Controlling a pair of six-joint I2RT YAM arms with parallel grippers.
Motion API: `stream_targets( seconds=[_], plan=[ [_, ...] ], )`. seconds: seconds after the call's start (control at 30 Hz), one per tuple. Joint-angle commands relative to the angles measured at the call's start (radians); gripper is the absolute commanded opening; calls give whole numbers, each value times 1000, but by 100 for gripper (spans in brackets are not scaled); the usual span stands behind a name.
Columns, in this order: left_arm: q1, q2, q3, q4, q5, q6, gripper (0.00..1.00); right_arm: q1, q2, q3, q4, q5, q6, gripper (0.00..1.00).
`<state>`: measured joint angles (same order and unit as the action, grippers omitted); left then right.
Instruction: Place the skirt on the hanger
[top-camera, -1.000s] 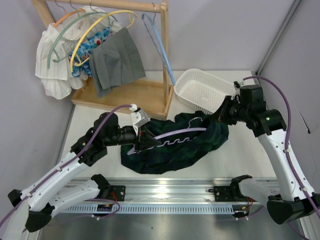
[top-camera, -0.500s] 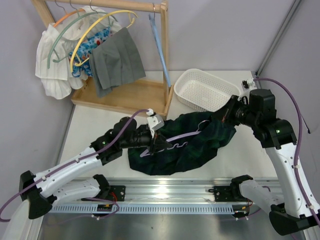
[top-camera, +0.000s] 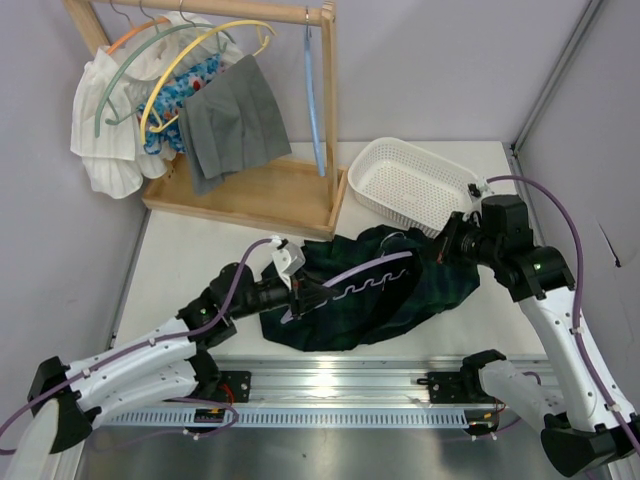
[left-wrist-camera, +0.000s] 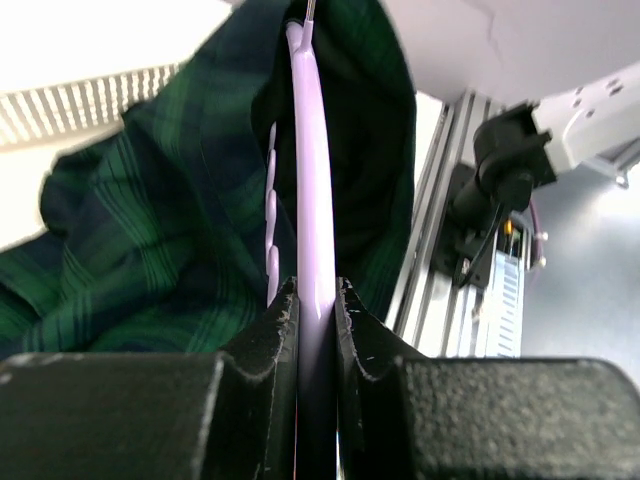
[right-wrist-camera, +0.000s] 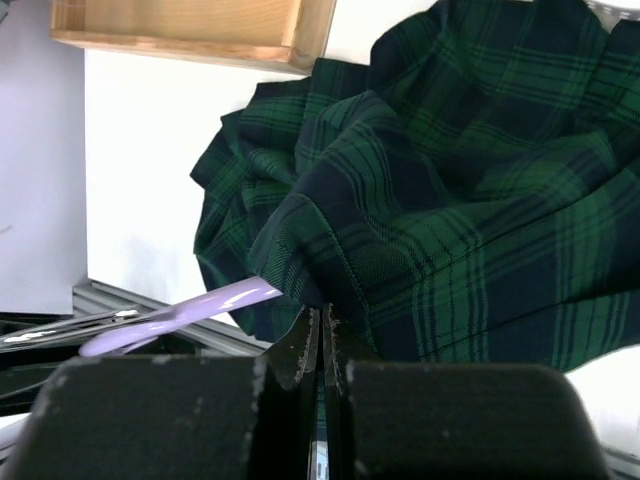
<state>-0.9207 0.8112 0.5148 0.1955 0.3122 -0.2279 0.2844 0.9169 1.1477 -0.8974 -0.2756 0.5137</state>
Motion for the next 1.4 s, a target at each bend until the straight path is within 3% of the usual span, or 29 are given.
stream_targets(
  seconds=[0.0, 0.37, 0.4, 0.43, 0.5, 0.53, 0.67, 0.93, 1.1, 1.23, 1.37],
  plan=[
    [-7, -27, -13, 228, -12, 2, 0, 7, -21, 0, 11, 9, -38, 0],
    [-84, 51, -45, 370, -22, -21, 0, 59, -30, -34, 77, -27, -41, 2],
    [-87, 54, -45, 374, -30, -22, 0, 64, -30, -34, 77, -22, -47, 9],
    [-90, 55, -47, 381, -38, -22, 0, 71, -29, -29, 71, -20, -55, 29],
    [-93, 57, -55, 383, -45, -27, 0, 78, -27, -13, 48, -22, -86, 50],
    [-93, 56, -58, 381, -50, -27, 0, 81, -29, 10, 42, -22, -98, 66],
    [-93, 54, -61, 367, -71, -27, 0, 110, -68, 18, 64, -25, -162, 88],
    [-93, 72, -70, 421, -78, -82, 0, 177, -206, -163, 193, 4, -224, 93],
    [-92, 74, -108, 493, -76, -128, 0, 191, -314, -218, 236, 201, -205, 92],
    [-93, 57, -114, 483, -78, -119, 0, 185, -300, -142, 149, 515, -84, 99],
    [-93, 65, -101, 456, -56, -103, 0, 180, -213, -31, 60, 500, 15, 99]
  ],
)
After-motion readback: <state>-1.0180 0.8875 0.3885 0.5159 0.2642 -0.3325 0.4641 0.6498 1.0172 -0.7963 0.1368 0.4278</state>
